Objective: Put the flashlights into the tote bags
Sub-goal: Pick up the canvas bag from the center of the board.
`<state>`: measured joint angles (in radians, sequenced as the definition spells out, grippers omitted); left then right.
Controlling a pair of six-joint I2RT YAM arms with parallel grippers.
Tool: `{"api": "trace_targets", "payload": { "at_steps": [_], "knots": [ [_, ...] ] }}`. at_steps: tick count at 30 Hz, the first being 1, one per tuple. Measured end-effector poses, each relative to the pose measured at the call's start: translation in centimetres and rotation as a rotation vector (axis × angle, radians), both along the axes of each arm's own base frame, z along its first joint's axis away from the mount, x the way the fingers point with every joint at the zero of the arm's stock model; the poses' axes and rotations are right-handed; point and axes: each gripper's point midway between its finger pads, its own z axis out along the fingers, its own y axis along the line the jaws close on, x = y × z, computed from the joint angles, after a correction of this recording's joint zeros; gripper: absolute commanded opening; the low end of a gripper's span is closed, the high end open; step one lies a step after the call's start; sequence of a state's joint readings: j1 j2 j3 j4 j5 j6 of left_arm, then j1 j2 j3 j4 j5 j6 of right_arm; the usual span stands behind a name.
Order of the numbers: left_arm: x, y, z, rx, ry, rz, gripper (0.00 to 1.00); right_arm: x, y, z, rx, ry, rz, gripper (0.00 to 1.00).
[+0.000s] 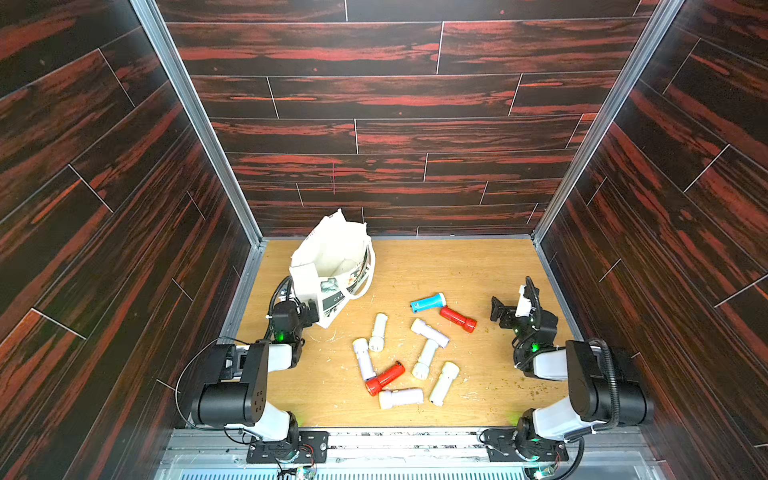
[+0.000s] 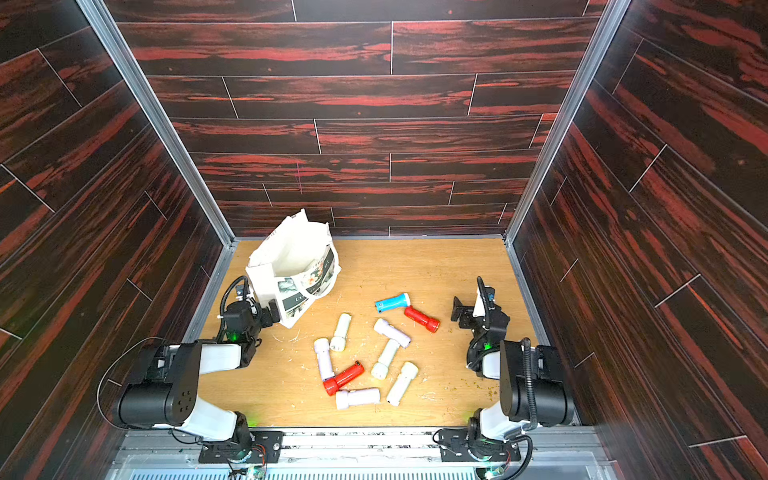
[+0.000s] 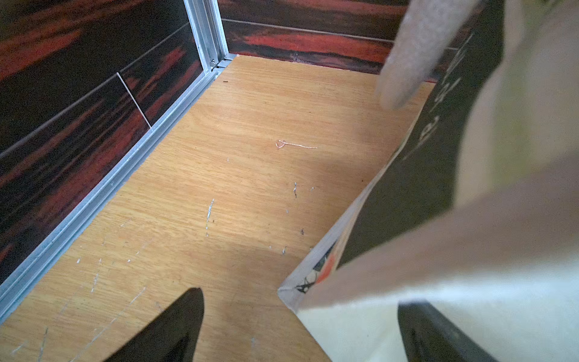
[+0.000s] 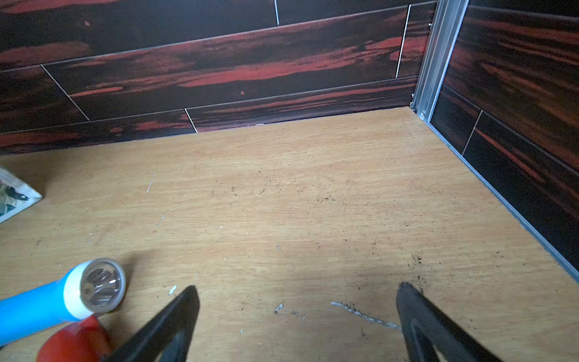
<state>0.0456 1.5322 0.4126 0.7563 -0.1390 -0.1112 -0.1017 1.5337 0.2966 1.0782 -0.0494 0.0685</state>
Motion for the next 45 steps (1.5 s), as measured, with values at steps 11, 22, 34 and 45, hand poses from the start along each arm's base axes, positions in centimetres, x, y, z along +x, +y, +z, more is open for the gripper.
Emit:
{"api": "trace_targets", "payload": {
  "at_steps": [11,22,34,45],
  "knots": [
    [0.0,0.0,0.0,0.000,0.000,0.000,0.99,0.0,0.0,0.0,0.000,0.000,0.000,0.98],
    [0.0,0.2,0.0,-0.001,0.000,0.004,0.99,0.0,-0.1,0.0,0.003,0.000,0.002,0.98],
    [-1.5,0.7,3.0,0.014,-0.086,0.038,0.99,-0.8,-0.1,0.9,0.000,-0.029,-0.005,0.98],
    [-6.2,2.4,7.6,-0.025,-0.109,0.209,0.99,-3.7,-0.5,8.9,0.071,-0.219,-0.060,0.99]
  ]
}}
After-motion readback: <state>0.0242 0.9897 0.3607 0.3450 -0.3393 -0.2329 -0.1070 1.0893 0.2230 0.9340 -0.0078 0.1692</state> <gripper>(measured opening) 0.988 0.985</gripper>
